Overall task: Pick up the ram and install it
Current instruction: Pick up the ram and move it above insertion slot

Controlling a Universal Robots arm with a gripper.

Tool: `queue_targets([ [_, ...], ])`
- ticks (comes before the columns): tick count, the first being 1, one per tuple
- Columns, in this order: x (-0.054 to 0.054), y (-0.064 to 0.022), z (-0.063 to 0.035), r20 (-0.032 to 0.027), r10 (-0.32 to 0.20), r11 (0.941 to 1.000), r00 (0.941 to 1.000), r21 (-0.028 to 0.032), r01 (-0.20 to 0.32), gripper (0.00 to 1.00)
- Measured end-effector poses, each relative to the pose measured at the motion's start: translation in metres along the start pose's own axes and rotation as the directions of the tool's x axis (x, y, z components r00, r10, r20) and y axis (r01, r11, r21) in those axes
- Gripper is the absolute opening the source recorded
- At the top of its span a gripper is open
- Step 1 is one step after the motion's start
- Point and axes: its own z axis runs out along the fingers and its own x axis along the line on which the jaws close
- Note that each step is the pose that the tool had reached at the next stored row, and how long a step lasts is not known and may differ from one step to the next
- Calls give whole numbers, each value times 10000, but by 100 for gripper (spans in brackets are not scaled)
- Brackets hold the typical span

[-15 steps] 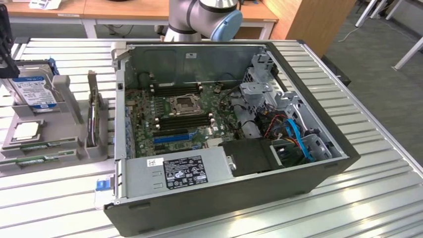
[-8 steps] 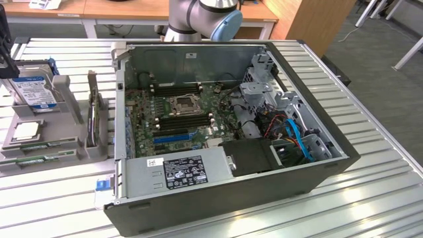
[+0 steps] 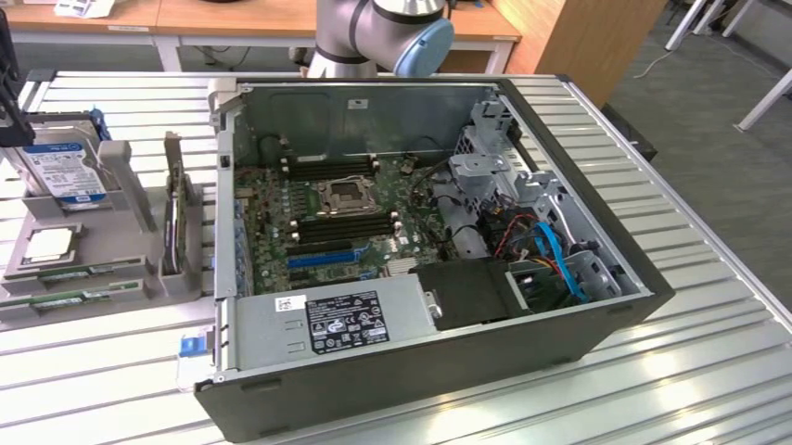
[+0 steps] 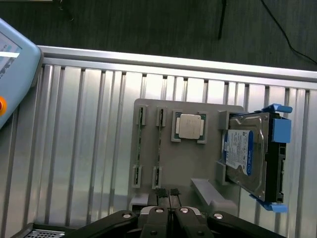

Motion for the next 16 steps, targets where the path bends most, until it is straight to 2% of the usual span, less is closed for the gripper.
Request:
queue_targets([
  [16,-4,73,5,1,-3,10000,10000,-11,3,10],
])
